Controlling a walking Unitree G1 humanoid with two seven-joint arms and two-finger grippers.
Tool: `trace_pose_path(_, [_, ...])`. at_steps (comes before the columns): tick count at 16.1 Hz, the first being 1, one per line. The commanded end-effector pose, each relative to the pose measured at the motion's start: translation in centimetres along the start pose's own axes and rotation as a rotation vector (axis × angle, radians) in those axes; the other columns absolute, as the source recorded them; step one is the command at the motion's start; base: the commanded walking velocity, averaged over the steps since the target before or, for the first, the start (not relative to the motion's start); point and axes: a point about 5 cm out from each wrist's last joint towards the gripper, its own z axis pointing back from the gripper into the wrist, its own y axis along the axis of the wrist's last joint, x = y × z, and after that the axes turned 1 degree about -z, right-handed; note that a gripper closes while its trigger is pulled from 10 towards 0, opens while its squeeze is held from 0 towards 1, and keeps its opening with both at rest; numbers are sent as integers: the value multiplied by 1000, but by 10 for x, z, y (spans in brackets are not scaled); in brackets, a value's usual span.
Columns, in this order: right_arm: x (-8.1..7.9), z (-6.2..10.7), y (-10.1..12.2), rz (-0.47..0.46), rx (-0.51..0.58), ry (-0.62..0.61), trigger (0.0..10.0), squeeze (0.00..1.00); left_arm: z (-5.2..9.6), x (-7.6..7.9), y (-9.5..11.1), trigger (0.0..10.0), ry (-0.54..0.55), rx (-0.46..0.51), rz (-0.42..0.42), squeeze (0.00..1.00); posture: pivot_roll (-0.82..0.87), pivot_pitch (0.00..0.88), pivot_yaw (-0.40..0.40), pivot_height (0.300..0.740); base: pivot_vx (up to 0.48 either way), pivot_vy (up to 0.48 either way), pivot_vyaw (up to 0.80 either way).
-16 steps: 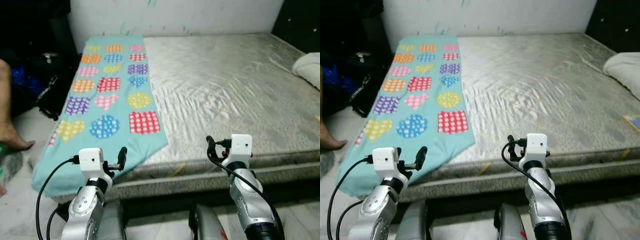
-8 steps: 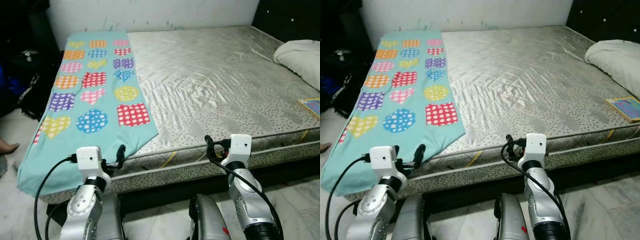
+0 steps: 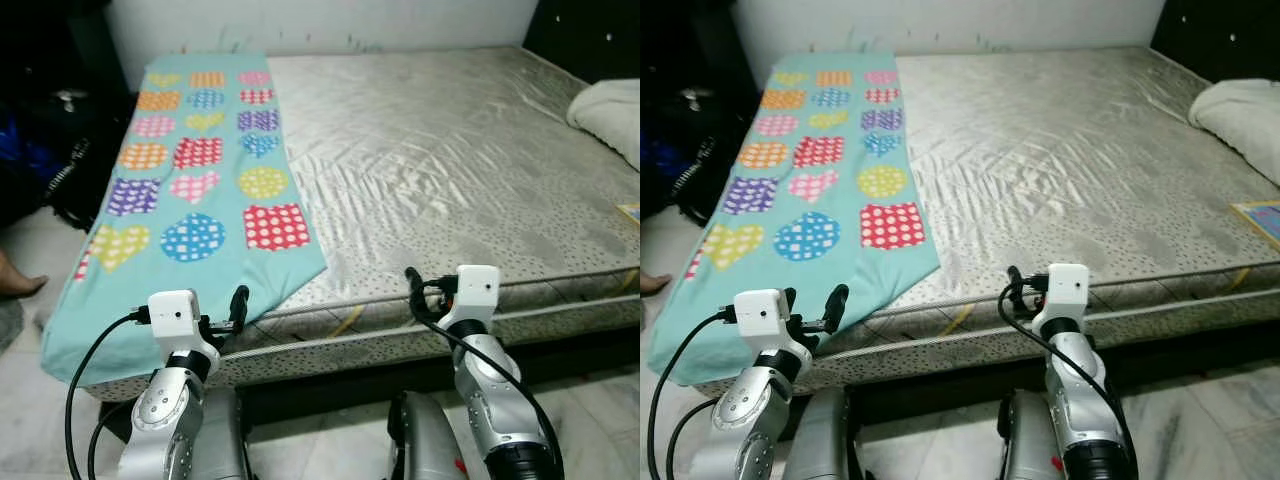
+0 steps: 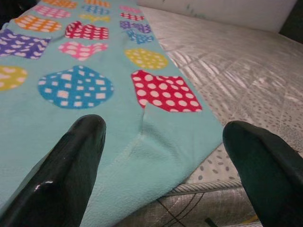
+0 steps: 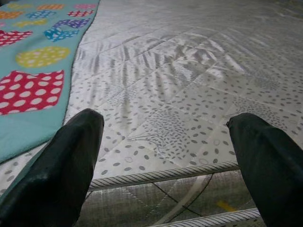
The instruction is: Clean up the room
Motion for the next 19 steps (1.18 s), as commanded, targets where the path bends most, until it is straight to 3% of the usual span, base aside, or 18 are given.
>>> trace_pose_path(1, [3, -2, 5, -2, 20, -5, 10000, 0, -2, 3, 4, 10000, -11, 9, -3, 0, -89, 4, -6, 527, 0, 0, 0])
trace_pose_path(10, [2, -3, 10, -31, 41, 3, 10000, 0, -2, 5, 5, 10000, -20, 15, -1, 0, -90, 1, -7, 532, 0, 0, -108])
trace_pose_path(19, [0, -3, 11, -11, 54, 34, 10000, 0, -3, 9, 7, 10000, -51, 31, 18, 0, -91, 1, -4, 532, 433, 0, 0])
